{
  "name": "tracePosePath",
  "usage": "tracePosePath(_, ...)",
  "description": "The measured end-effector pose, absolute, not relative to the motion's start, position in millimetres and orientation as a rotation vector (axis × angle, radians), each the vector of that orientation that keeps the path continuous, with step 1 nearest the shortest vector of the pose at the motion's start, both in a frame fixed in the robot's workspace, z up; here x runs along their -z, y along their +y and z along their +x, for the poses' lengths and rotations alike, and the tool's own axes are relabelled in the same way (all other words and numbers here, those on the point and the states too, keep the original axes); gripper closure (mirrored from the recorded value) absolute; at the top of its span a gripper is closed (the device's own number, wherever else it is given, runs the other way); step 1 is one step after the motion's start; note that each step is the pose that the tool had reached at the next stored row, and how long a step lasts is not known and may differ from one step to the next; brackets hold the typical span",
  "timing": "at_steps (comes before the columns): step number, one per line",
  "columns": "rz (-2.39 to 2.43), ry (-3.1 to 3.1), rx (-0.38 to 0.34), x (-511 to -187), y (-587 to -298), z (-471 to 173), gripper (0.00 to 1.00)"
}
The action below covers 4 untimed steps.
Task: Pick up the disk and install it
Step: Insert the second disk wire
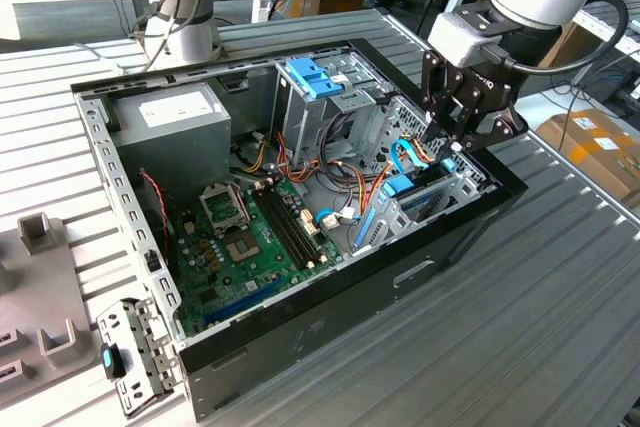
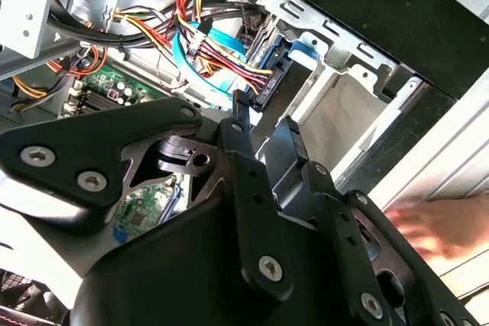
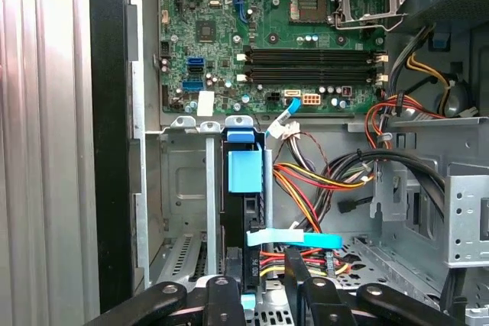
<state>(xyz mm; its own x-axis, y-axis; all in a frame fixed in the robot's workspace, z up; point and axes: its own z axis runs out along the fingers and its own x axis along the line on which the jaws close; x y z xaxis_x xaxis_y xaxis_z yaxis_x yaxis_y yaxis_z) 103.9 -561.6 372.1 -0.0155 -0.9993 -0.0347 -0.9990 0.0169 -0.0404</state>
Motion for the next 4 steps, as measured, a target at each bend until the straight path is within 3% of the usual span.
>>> tracePosePath(4,-2.166,2.202,0.007,-372.7,-561.5,103.9,0.64)
